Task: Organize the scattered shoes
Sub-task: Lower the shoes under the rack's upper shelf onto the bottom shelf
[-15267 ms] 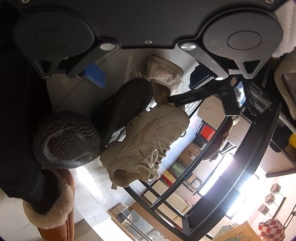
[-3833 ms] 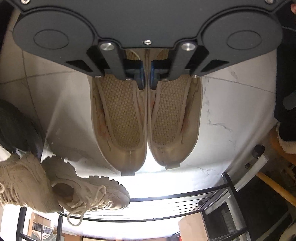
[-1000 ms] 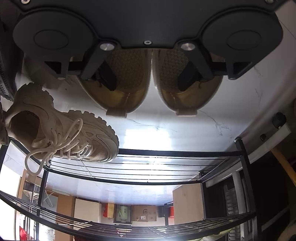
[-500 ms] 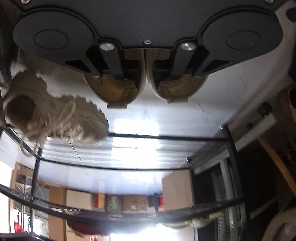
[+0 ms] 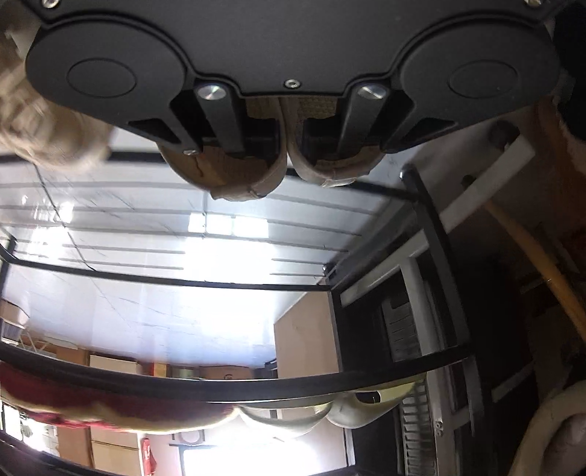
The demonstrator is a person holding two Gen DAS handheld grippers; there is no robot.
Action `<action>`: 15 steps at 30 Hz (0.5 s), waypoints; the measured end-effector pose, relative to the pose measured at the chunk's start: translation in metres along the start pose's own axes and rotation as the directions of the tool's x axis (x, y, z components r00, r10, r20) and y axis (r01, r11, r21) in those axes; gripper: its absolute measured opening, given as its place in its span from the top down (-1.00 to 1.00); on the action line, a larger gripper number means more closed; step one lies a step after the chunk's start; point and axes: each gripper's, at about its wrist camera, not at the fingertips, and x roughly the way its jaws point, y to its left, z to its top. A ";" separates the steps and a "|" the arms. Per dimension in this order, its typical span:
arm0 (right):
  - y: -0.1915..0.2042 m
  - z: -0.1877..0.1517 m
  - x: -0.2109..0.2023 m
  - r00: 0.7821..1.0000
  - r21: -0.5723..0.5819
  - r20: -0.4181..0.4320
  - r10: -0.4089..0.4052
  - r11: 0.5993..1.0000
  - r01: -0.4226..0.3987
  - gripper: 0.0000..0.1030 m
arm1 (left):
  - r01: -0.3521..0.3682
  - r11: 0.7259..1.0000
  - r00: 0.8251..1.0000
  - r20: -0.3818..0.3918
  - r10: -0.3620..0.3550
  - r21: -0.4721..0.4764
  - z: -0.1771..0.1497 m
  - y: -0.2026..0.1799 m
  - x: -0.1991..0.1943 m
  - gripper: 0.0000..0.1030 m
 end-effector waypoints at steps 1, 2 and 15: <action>0.002 0.008 0.010 1.000 0.010 0.004 -0.005 1.000 0.005 0.78 | 0.004 1.000 1.000 -0.002 -0.004 -0.001 0.000 0.000 0.000 -0.99; 0.004 0.017 0.020 1.000 0.019 0.008 -0.011 1.000 0.011 0.79 | 0.004 1.000 1.000 0.001 -0.004 -0.001 0.001 0.001 0.000 -0.99; 0.036 0.076 0.097 0.982 -0.058 0.168 -0.089 0.993 0.100 0.80 | -0.005 1.000 1.000 0.019 0.006 -0.005 0.005 0.002 -0.001 -0.99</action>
